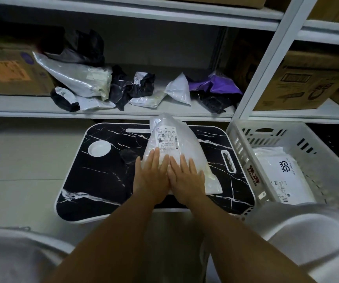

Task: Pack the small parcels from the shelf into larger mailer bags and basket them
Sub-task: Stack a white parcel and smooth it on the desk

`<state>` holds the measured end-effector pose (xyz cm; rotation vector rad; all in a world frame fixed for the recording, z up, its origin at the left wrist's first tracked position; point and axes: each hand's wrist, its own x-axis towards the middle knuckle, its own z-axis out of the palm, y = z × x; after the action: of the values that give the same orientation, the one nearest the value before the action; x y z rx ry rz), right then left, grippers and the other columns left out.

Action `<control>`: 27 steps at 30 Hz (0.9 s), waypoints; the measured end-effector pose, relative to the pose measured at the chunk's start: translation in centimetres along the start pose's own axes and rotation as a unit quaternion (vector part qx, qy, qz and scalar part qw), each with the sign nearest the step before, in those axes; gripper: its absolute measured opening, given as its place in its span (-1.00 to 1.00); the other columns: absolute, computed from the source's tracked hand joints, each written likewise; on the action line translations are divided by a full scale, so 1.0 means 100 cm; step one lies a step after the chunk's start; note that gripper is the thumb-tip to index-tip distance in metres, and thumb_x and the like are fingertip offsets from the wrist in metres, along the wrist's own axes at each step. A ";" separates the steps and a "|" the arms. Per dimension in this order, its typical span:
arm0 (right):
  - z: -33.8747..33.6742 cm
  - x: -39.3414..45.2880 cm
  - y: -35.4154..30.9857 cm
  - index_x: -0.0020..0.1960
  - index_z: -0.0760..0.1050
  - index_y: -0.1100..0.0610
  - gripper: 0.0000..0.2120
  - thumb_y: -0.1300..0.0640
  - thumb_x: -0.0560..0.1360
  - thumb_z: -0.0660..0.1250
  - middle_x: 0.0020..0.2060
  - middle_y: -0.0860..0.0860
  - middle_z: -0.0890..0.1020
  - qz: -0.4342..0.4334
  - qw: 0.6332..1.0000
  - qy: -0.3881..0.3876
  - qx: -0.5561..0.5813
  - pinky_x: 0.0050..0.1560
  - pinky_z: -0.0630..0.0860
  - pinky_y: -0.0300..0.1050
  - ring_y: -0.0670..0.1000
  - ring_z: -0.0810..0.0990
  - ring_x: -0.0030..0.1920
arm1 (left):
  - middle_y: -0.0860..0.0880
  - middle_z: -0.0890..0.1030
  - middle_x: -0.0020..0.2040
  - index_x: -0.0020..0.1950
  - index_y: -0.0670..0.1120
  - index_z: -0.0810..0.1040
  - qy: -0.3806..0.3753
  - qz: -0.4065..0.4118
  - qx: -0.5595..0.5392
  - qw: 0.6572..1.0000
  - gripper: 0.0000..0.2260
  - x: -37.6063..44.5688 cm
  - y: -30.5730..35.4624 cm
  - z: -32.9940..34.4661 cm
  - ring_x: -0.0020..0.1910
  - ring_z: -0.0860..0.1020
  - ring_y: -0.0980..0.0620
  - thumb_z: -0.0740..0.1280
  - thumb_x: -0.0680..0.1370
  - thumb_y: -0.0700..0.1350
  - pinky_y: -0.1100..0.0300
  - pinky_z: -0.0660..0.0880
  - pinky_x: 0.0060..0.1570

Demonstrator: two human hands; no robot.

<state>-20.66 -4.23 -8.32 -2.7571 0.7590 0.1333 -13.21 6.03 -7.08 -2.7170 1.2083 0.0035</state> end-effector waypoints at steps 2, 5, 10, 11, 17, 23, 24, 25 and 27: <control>0.019 -0.005 0.010 0.56 -0.24 -0.18 -0.48 -0.20 0.64 -0.18 0.57 -0.03 -0.20 0.024 0.999 -0.046 -0.005 0.47 -0.08 0.33 0.12 -0.23 0.56 | -0.19 -0.31 0.54 0.56 -0.01 -0.28 -0.021 0.010 0.017 1.000 -0.40 0.002 0.000 0.010 0.54 -0.27 -0.15 -0.09 0.63 0.18 -0.28 -0.11 0.43; 0.030 -0.010 0.014 0.55 -0.21 -0.20 -0.49 -0.20 0.64 -0.20 0.57 -0.04 -0.20 0.037 0.998 -0.048 -0.022 0.46 -0.09 0.32 0.11 -0.24 0.56 | -0.18 -0.29 0.55 0.56 0.04 -0.25 -0.058 0.018 0.025 0.998 -0.44 0.003 0.001 0.019 0.54 -0.26 -0.14 -0.15 0.63 0.20 -0.31 -0.15 0.40; 0.019 0.004 0.003 0.41 0.24 -0.10 -0.61 -0.14 0.64 -0.06 0.44 0.05 0.29 0.037 0.996 0.022 -0.075 0.29 0.25 0.19 0.19 0.28 0.41 | -0.17 0.16 0.53 0.53 0.01 0.13 -0.056 0.024 0.018 0.998 -0.53 0.017 0.000 0.006 0.50 0.15 -0.12 -0.05 0.64 0.12 -0.20 -0.06 0.44; 0.012 0.009 -0.001 0.31 0.36 -0.05 -0.66 -0.11 0.63 -0.01 0.29 0.05 0.43 0.035 0.995 0.047 -0.082 0.20 0.31 0.13 0.16 0.42 0.28 | -0.13 0.39 0.40 0.40 -0.03 0.33 -0.025 0.025 0.006 0.999 -0.62 0.020 0.000 -0.001 0.38 0.36 -0.09 0.00 0.63 0.06 -0.13 0.03 0.44; -0.026 0.057 -0.012 0.20 0.46 0.08 -0.75 0.04 0.55 0.20 0.19 0.06 0.50 0.020 0.973 0.226 -0.034 0.20 0.34 0.09 0.12 0.44 0.23 | -0.13 0.39 0.29 0.33 -0.07 0.32 0.116 -0.089 -0.088 0.985 -0.67 0.045 0.000 -0.016 0.30 0.35 -0.12 0.06 0.61 0.02 -0.04 0.26 0.30; -0.005 0.068 0.010 0.56 -0.21 -0.19 -0.49 -0.17 0.64 -0.20 0.58 -0.04 -0.18 -0.007 0.999 -0.041 -0.023 0.46 -0.14 0.36 0.11 -0.24 0.56 | -0.16 -0.25 0.56 0.55 0.07 -0.25 -0.043 -0.057 -0.065 0.995 -0.38 0.045 0.006 0.014 0.51 -0.20 -0.32 -0.04 0.59 0.21 -0.31 0.09 0.37; 0.002 0.065 0.014 0.55 -0.25 -0.20 -0.49 -0.19 0.63 -0.22 0.57 -0.05 -0.22 0.004 0.999 -0.051 -0.015 0.46 -0.18 0.34 0.09 -0.28 0.55 | -0.17 -0.27 0.55 0.55 0.07 -0.27 -0.052 -0.044 -0.044 0.997 -0.38 0.043 0.006 0.017 0.51 -0.21 -0.33 -0.06 0.59 0.21 -0.31 0.10 0.36; 0.007 0.064 0.016 0.55 -0.27 -0.21 -0.48 -0.21 0.63 -0.23 0.57 -0.05 -0.24 0.010 0.998 -0.056 -0.012 0.47 -0.20 0.32 0.08 -0.30 0.55 | -0.18 -0.28 0.55 0.55 0.06 -0.27 -0.061 -0.036 -0.024 0.997 -0.39 0.043 0.006 0.020 0.50 -0.20 -0.34 -0.08 0.60 0.21 -0.30 0.12 0.34; 0.007 0.066 0.017 0.55 -0.25 -0.23 -0.48 -0.22 0.62 -0.23 0.57 -0.06 -0.24 0.022 0.997 -0.074 -0.004 0.48 -0.22 0.29 0.06 -0.29 0.55 | -0.19 -0.23 0.56 0.56 0.06 -0.20 -0.076 -0.030 -0.021 0.996 -0.42 0.046 0.005 0.016 0.51 -0.12 -0.34 -0.06 0.61 0.17 -0.27 0.18 0.32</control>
<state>-15.83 -8.62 -10.50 -2.7021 0.7793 0.3465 -10.39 2.54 -9.11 -2.7298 1.0950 0.2266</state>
